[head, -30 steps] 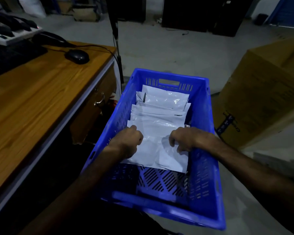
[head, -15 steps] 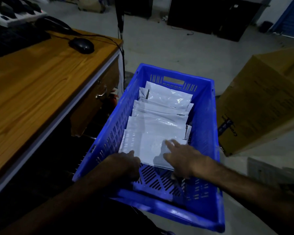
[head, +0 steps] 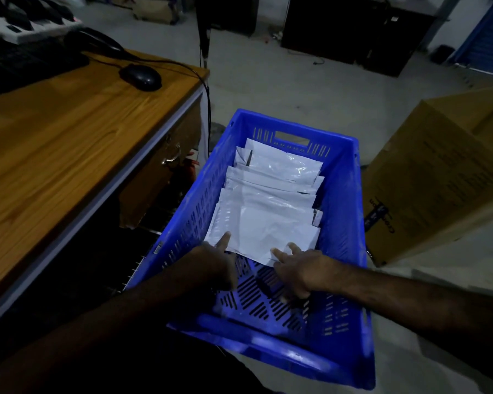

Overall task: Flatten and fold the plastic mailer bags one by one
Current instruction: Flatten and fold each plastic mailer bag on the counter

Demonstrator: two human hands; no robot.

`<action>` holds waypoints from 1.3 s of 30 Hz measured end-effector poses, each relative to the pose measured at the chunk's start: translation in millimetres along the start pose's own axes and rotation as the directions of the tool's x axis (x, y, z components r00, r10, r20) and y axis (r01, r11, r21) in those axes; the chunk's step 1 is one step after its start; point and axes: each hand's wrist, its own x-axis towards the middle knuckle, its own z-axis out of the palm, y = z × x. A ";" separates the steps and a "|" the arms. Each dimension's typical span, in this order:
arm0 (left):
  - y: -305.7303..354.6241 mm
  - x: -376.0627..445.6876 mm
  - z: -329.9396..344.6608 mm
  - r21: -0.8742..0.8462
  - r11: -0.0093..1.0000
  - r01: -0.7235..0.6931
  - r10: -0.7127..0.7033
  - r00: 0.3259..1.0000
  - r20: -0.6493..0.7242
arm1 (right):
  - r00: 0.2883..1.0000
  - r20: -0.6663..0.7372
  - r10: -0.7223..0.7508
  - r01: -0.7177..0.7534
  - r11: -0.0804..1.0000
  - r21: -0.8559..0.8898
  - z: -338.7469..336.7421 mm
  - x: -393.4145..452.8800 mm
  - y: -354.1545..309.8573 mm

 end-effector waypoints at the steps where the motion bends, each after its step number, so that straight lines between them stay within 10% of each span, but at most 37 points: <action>1: -1.3 7.7 0.0 -0.013 1.000 -0.010 0.010 1.000 0.004 | 1.000 0.000 0.023 -0.023 1.000 0.015 0.2 3.7 1.8; 24: 24.0 -29.2 -48.5 -0.138 0.977 -0.164 0.162 0.986 -0.030 | 0.998 -0.064 -0.004 0.015 0.985 0.170 -14.1 -9.9 -2.1; 29: 21.9 -45.8 -54.5 -0.188 0.966 -0.179 0.165 0.982 -0.091 | 0.965 -0.258 -0.039 0.105 0.963 0.247 -19.9 -31.2 3.7; 33: 12.5 -88.5 -56.5 -0.361 0.885 -0.294 0.140 0.907 -0.398 | 0.836 -0.537 0.112 0.161 0.886 0.434 -20.6 -56.8 11.1; 39: -13.2 -172.7 -56.8 -0.449 0.689 -0.569 -0.071 0.564 -0.823 | 0.423 -0.778 0.465 0.542 0.558 0.629 -17.6 -80.4 -3.9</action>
